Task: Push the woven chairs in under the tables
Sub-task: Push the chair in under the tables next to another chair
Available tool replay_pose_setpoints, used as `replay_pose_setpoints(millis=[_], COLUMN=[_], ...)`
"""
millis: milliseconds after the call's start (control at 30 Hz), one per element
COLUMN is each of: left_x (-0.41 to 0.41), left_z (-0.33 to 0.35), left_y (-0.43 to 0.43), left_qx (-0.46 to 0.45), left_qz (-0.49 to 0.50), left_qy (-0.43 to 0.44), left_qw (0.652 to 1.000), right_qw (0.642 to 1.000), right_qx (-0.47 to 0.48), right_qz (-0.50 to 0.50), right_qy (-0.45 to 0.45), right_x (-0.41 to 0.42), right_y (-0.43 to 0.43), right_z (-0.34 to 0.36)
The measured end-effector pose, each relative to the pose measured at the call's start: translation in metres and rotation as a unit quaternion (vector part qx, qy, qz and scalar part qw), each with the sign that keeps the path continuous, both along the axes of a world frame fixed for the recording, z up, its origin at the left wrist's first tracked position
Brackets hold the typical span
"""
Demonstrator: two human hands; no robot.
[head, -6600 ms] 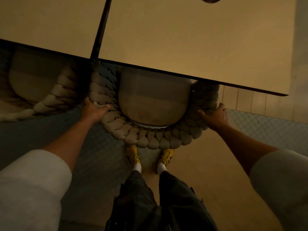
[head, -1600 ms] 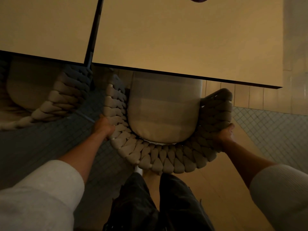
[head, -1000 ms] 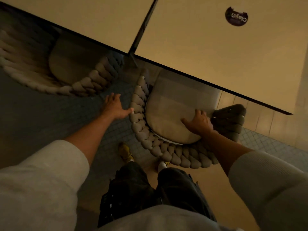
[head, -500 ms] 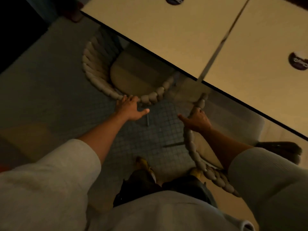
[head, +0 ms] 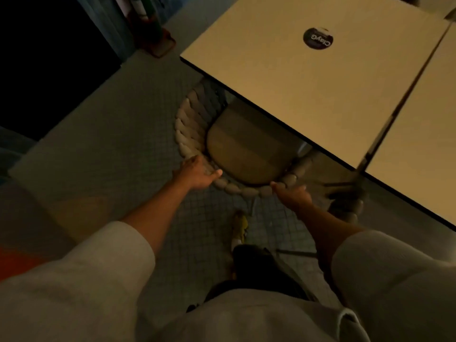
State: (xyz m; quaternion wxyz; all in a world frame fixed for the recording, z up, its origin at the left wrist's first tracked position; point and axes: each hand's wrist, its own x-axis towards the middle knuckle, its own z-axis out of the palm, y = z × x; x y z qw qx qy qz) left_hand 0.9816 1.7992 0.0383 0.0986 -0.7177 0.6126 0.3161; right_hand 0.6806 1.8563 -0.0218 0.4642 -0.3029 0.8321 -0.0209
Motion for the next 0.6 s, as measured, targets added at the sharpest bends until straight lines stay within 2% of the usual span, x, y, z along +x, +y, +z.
replay_pose_setpoints(millis=[133, 300, 433, 533, 600], left_x=[0.027, 0.053, 0.065, 0.075, 0.083], left_z=[-0.004, -0.02, -0.03, -0.047, -0.063], left_y=[-0.046, -0.105, -0.142, -0.167, -0.185], left_qx=[0.001, 0.022, 0.008, 0.011, 0.007], left_qz=[-0.012, 0.02, 0.005, -0.016, -0.019], left_qy=[-0.027, -0.032, -0.047, -0.079, -0.067], left_qw=[1.0, 0.999, 0.999, 0.997, 0.998], right_qw=[0.992, 0.978, 0.949, 0.936, 0.912], right_qx=[0.065, 0.113, 0.12, 0.128, 0.116], right_qz=[-0.107, -0.17, -0.289, -0.32, -0.387], right_qy=[-0.031, -0.036, -0.049, -0.065, -0.069], right_x=[0.016, 0.035, 0.044, 0.051, 0.059], right_y=[-0.035, -0.062, -0.067, -0.069, -0.069], right_z=[-0.029, -0.044, -0.047, -0.058, -0.066])
